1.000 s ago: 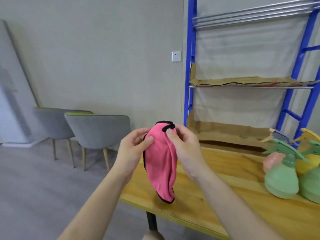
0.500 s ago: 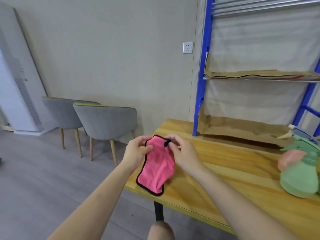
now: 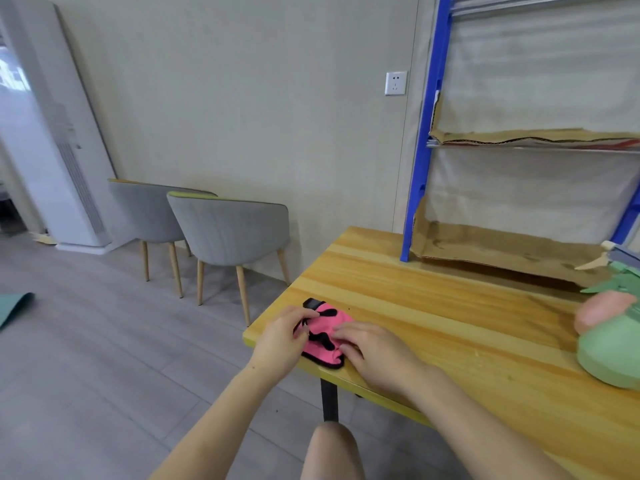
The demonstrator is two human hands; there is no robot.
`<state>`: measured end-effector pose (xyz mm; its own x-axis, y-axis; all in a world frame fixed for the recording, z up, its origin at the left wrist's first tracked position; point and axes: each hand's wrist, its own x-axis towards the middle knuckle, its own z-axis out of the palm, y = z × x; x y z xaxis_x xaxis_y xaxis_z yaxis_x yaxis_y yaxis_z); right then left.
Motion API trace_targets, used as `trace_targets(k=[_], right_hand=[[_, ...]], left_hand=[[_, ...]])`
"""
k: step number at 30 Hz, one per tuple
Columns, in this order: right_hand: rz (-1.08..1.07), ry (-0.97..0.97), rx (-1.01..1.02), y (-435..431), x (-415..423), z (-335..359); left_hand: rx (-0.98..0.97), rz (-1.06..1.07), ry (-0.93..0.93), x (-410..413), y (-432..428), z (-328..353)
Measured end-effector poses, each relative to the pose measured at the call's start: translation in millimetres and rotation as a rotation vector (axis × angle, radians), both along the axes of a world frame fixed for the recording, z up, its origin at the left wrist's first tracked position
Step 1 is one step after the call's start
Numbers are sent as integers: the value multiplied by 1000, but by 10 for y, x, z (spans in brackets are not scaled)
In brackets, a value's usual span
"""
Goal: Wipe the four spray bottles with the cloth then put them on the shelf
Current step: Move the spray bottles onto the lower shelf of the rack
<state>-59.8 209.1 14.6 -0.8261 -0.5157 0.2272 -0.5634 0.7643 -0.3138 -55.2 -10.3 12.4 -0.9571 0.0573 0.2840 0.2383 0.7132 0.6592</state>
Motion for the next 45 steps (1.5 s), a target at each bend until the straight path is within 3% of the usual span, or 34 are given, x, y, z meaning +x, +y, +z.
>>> trace_targets(k=[6, 14, 22, 27, 35, 45], right_hand=[[-51, 93, -30, 218, 163, 156], [-421, 340, -15, 1439, 636, 228], [-732, 446, 69, 2597, 1366, 297], [-927, 466, 44, 3229, 1560, 343], [-1151, 326, -30, 3880, 1446, 375], [-1059, 132, -189, 4021, 1108, 449]], left_hand=[[-102, -35, 166, 105, 207, 105], [-284, -200, 336, 87, 1300, 272], [-320, -444, 368, 184, 2891, 421], [-286, -430, 317, 262, 3681, 577], [-228, -317, 158, 292, 4282, 490], [-190, -299, 91, 219, 4464, 493]])
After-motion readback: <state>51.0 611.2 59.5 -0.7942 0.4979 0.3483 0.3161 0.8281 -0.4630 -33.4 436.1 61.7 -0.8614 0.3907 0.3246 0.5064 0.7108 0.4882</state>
